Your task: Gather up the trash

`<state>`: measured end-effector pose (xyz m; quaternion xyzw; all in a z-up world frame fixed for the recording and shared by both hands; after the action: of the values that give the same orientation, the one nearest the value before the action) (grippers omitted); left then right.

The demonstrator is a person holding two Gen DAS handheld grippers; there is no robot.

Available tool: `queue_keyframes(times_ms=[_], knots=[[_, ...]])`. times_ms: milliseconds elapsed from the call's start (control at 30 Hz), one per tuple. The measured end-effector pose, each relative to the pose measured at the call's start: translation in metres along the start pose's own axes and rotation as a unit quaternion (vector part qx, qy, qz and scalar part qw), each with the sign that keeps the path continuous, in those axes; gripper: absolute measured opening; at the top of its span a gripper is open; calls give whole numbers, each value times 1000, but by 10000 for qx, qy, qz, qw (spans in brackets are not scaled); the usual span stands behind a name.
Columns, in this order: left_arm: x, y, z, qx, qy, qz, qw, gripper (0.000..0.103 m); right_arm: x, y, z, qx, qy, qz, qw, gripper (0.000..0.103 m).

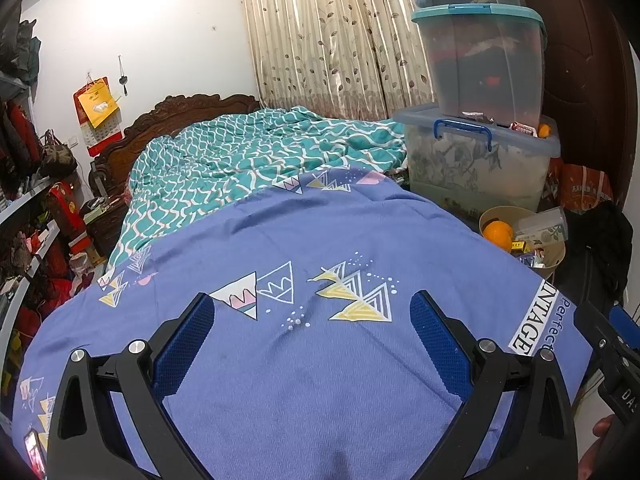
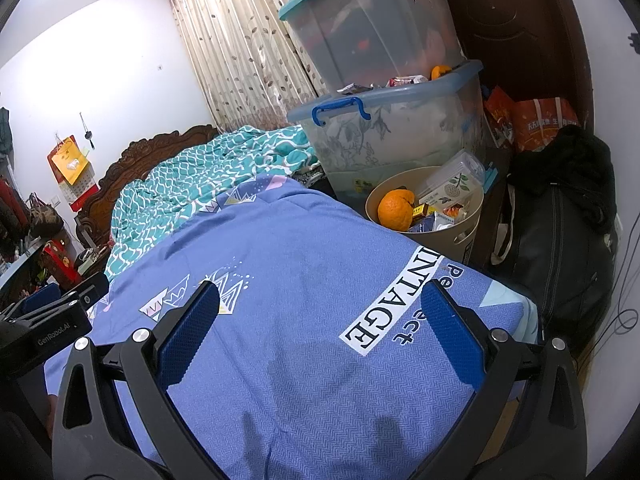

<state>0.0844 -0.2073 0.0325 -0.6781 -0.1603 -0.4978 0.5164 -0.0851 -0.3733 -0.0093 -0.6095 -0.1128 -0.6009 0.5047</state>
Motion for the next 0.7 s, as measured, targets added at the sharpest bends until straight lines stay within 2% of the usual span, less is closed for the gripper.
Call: queue_keyframes(times_ms=[700], knots=[[-6,1,2,-8,33,18,10000,95,0,0,0,0,7,9,10000,100]])
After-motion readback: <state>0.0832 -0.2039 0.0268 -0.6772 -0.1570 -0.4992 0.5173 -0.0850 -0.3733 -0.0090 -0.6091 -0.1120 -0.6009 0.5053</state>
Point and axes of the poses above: each gripper's, at about its wrist camera, not at the fingertips, and y roughly the way its jaws point, z to its left, x to its top, the point moved 10 cm from there along y, roughly the way its jaws point, and after that the axes turned 9 degrees about -y, right-handed, at the moved point
